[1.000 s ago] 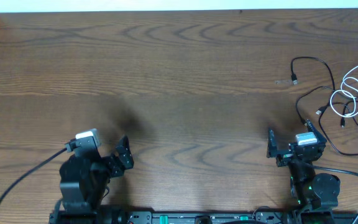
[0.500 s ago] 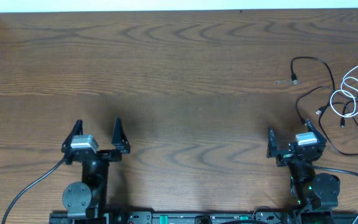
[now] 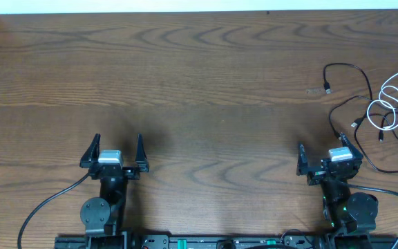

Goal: Untangle cables

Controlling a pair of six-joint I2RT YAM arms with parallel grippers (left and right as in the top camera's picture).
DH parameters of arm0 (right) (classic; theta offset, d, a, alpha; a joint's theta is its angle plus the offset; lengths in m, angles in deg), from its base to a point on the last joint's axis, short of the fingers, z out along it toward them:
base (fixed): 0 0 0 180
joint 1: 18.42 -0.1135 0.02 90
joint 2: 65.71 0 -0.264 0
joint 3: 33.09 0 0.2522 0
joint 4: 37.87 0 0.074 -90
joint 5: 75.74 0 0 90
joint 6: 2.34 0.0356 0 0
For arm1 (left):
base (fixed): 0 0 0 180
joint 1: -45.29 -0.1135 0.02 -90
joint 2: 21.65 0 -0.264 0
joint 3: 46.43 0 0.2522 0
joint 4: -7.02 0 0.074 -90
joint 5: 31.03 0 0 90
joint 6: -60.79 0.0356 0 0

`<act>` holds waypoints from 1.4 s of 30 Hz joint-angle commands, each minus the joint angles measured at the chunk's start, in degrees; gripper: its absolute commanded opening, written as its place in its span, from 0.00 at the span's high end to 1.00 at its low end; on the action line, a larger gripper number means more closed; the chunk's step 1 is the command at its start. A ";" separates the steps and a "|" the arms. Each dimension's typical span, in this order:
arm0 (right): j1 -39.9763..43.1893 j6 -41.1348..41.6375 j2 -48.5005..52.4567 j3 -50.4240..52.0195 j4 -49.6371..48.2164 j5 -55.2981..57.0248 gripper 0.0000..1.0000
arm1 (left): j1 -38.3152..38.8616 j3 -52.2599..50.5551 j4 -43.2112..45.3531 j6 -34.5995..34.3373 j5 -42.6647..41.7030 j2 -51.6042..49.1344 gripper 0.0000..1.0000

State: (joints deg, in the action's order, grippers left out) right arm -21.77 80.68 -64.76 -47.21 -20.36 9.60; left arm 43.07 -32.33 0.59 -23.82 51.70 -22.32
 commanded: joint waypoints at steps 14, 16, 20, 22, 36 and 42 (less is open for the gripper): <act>-0.39 -0.81 -0.57 0.04 0.28 0.02 0.01 | -0.28 -0.11 -10.95 1.46 1.49 0.59 0.01; -0.39 -0.81 -0.57 0.04 0.28 0.02 0.01 | -0.28 -0.11 -10.97 1.46 1.49 0.44 0.01; -0.39 -0.79 -0.57 0.04 0.28 0.02 0.01 | -0.28 -0.11 -10.95 1.46 1.51 0.39 0.01; -0.39 -0.81 -0.57 0.04 0.28 0.02 0.01 | -0.28 -0.11 -10.97 1.44 1.49 0.39 0.01; -0.39 -0.81 -0.57 0.04 0.28 0.02 0.01 | -0.28 -0.11 -10.97 1.46 1.49 0.39 0.01; -0.39 -0.81 -0.57 0.04 0.28 0.02 0.01 | -0.28 -0.11 -10.97 1.44 1.49 0.39 0.01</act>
State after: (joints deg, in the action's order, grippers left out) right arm -21.77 80.68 -64.78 -47.21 -20.36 9.60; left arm 43.07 -31.89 -7.82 -22.97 53.56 -22.23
